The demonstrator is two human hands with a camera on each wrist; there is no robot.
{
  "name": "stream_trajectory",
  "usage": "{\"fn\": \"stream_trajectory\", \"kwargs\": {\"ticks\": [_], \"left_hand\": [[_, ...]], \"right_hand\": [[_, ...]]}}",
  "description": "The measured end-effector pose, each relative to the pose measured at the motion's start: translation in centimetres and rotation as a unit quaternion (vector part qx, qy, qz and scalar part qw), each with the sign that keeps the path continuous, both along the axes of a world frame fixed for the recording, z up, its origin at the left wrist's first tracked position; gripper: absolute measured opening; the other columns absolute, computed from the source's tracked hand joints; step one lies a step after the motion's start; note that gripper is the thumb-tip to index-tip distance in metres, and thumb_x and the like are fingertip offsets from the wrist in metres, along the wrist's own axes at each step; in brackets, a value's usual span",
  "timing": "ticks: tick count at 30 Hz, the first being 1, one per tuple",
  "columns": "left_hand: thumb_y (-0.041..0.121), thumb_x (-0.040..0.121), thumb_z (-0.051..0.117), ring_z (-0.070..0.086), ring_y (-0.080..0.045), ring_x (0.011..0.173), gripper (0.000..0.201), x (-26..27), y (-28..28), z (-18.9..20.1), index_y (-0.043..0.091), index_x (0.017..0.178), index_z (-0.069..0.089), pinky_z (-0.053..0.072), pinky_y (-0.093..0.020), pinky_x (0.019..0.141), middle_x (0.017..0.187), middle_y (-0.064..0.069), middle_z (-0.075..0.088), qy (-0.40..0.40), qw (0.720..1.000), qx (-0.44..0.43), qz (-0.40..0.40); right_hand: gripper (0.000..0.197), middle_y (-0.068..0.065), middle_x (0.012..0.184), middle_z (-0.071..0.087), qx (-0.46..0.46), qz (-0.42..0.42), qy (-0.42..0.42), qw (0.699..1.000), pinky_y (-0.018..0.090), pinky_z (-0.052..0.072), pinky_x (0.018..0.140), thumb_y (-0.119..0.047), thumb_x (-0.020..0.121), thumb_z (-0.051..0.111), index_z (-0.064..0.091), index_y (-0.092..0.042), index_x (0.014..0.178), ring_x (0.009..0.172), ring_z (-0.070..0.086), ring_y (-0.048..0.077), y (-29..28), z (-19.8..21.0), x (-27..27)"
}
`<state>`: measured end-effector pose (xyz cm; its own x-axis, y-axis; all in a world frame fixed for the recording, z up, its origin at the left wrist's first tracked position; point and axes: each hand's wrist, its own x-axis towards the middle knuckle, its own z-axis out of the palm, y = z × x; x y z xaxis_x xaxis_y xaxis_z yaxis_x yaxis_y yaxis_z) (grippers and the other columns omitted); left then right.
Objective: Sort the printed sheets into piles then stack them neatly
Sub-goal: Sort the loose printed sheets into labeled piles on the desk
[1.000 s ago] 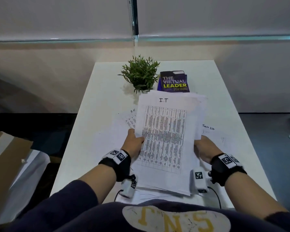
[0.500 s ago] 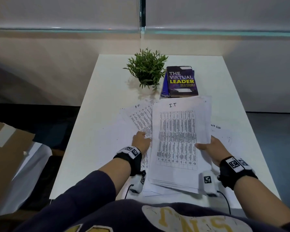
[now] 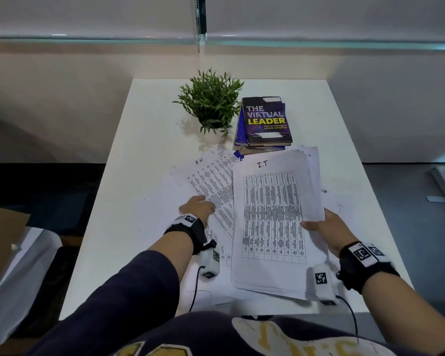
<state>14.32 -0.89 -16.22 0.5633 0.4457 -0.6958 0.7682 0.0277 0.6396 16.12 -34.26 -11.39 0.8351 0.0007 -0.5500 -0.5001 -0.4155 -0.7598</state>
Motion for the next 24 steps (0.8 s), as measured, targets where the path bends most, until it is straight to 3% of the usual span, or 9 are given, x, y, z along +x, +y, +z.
{"fn": "stream_trajectory", "kwargs": {"ticks": [3,6,9,11,13,16,19,22,24], "left_hand": [[0.018,0.076,0.076,0.070,-0.020,0.088,0.054,0.3,0.3,-0.6,0.024,0.128,0.064,0.057,-0.025,0.077,0.125,-0.004,0.064,0.029,0.998,0.027,-0.049],[0.023,0.084,0.068,0.063,-0.027,0.110,0.037,0.3,0.1,-1.0,0.018,0.121,0.068,0.051,-0.030,0.093,0.130,-0.008,0.060,0.019,0.984,0.151,-0.097],[0.011,0.088,0.067,0.063,-0.027,0.106,0.018,0.0,-0.6,-0.7,0.002,0.102,0.072,0.043,-0.018,0.087,0.123,-0.014,0.060,-0.083,0.965,0.228,-0.100],[0.005,0.092,0.060,0.059,-0.023,0.107,0.012,-0.5,-0.8,0.9,0.000,0.099,0.067,0.039,-0.017,0.086,0.119,-0.006,0.053,-0.130,0.955,0.253,-0.084],[-0.002,0.092,0.053,0.055,-0.022,0.112,0.014,-0.7,-0.3,2.9,0.001,0.096,0.066,0.037,-0.018,0.088,0.113,-0.003,0.049,-0.165,0.949,0.262,-0.055],[-0.010,0.088,0.044,0.056,-0.022,0.112,0.027,-1.1,1.9,5.7,0.003,0.090,0.068,0.041,-0.024,0.098,0.114,-0.009,0.054,-0.194,0.938,0.280,-0.059],[-0.013,0.085,0.038,0.058,-0.024,0.112,0.037,-1.9,5.4,8.1,0.006,0.095,0.068,0.043,-0.027,0.096,0.117,-0.010,0.058,-0.211,0.934,0.287,-0.035],[-0.012,0.086,0.038,0.055,-0.012,0.087,0.043,-3.1,8.7,10.3,0.012,0.116,0.059,0.044,-0.021,0.074,0.126,-0.012,0.056,-0.231,0.936,0.261,0.040],[-0.013,0.087,0.039,0.052,-0.003,0.095,0.056,-3.7,11.1,10.8,0.019,0.132,0.047,0.043,-0.012,0.080,0.138,-0.006,0.044,-0.262,0.931,0.239,0.085]], "right_hand": [[0.042,0.012,0.110,0.069,0.003,-0.005,-0.001,1.000,0.041,0.047,0.094,-0.004,0.080,0.075,0.062,-0.008,0.119,0.103,0.062,0.031,-0.3,0.0,0.1],[0.037,0.012,0.107,0.068,0.003,-0.011,0.000,1.000,0.038,0.047,0.089,-0.002,0.081,0.073,0.061,-0.007,0.116,0.098,0.062,0.030,-0.6,0.1,0.1],[0.038,0.014,0.105,0.067,0.007,-0.020,0.001,1.000,0.037,0.046,0.084,-0.001,0.081,0.073,0.061,-0.006,0.117,0.093,0.061,0.029,-0.9,0.0,0.3],[0.040,0.015,0.106,0.067,0.010,-0.030,0.003,0.999,0.038,0.047,0.086,-0.001,0.081,0.074,0.061,-0.005,0.118,0.096,0.061,0.031,-1.1,-0.2,0.7],[0.043,0.016,0.108,0.068,0.018,-0.040,0.003,0.999,0.041,0.048,0.090,-0.001,0.080,0.075,0.060,-0.005,0.120,0.098,0.062,0.033,-1.4,-0.3,1.0],[0.045,0.016,0.111,0.069,0.027,-0.050,-0.002,0.998,0.046,0.048,0.097,-0.002,0.080,0.076,0.060,-0.008,0.121,0.104,0.063,0.035,-1.8,0.0,1.5],[0.040,0.017,0.111,0.068,0.039,-0.059,-0.014,0.997,0.048,0.047,0.100,0.000,0.081,0.074,0.060,-0.010,0.117,0.105,0.062,0.036,-2.2,0.4,2.0],[0.040,0.012,0.105,0.067,0.053,-0.075,-0.018,0.996,0.042,0.047,0.093,0.002,0.082,0.071,0.058,-0.009,0.119,0.101,0.060,0.033,-2.6,1.0,2.3],[0.040,0.007,0.100,0.066,0.061,-0.083,-0.021,0.994,0.037,0.048,0.084,0.003,0.083,0.070,0.057,-0.008,0.120,0.098,0.059,0.031,-2.9,1.3,2.5]]}}
